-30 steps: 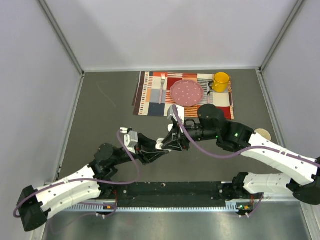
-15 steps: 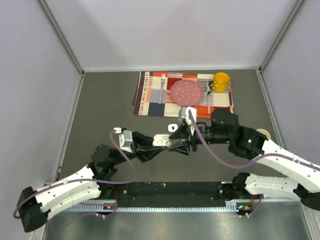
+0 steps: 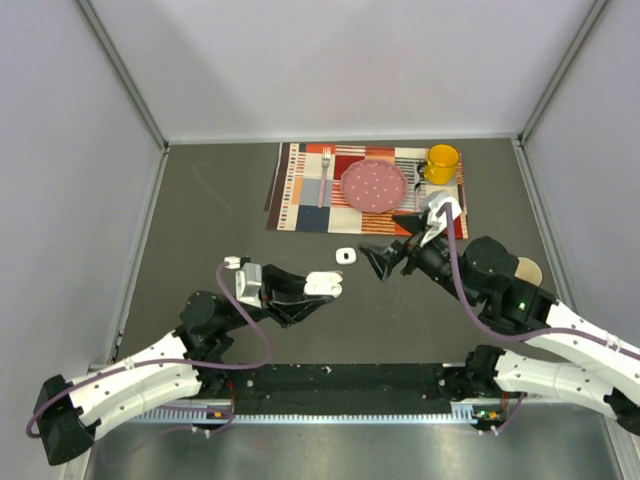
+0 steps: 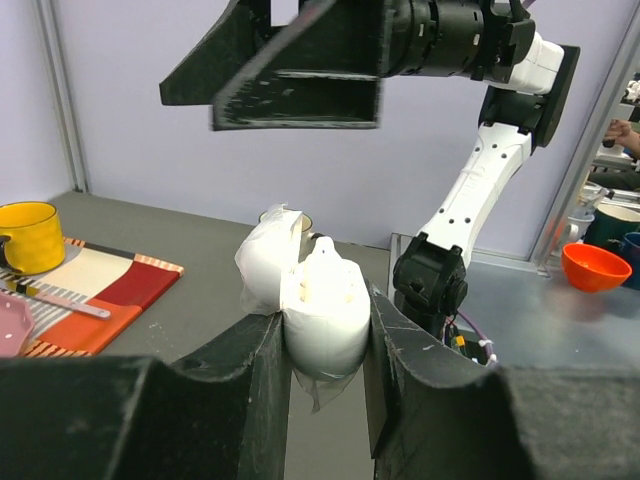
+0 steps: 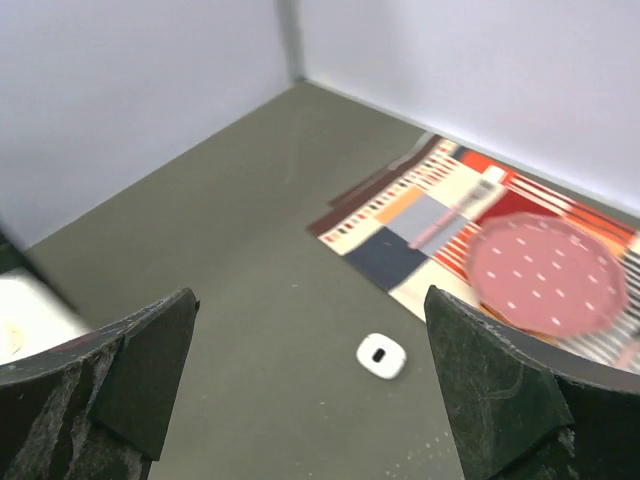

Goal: Insert the wireless bluetooth earbuds into the charging case
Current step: Close the charging case with the earbuds.

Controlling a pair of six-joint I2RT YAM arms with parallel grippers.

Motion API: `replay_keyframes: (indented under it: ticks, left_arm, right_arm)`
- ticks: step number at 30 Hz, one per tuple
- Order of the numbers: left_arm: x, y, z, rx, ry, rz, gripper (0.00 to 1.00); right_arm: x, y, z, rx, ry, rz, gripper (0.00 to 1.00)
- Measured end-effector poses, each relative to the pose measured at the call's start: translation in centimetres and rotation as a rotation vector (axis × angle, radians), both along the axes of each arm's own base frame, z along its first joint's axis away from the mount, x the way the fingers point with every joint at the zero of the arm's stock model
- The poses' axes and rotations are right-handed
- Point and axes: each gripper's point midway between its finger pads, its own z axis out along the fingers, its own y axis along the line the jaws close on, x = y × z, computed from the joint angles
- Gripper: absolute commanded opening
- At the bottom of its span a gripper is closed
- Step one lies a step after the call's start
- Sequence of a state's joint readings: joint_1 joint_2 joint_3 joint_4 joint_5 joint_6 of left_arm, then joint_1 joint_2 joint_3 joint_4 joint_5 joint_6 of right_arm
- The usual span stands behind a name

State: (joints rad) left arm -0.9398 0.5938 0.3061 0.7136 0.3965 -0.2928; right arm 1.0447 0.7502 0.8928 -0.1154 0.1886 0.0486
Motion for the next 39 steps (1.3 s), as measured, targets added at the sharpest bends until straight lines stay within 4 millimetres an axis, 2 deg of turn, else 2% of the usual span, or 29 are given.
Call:
replay_keyframes:
  ticks: [2,5,10,13,26,39]
  left_arm:
    - [0.0,0.0,0.0,0.001,-0.001,-0.002,0.00]
    - [-0.1,0.0,0.0,0.001,-0.001,-0.003,0.00]
    - [-0.1,-0.1,-0.2,0.007,0.002,-0.007,0.00]
    - [-0.1,-0.3,-0.4,0.016,0.005,-0.017,0.00]
    - [-0.6,-0.3,-0.3,0.013,0.008,-0.041,0.00]
    - [-0.4,-0.6,-0.9,0.028,0.023,-0.042,0.00]
  right_arm:
    - [1.5,-1.1,-0.3,0.015,0.031,-0.114,0.96]
    - [2.8,-1.4,-1.7,0.003,0.103,-0.195,0.97]
    - [4.7,-0.4,-3.2,-0.013,0.281,-0.225,0.99]
    - [5.4,0.2,-3.1,0.036,0.367,-0.218,0.99]
    - [3.5,4.6,-6.1,0.025,0.574,-0.037,0.98]
    - [1.2,6.2,-6.6,-0.007,0.626,0.121,0.98]
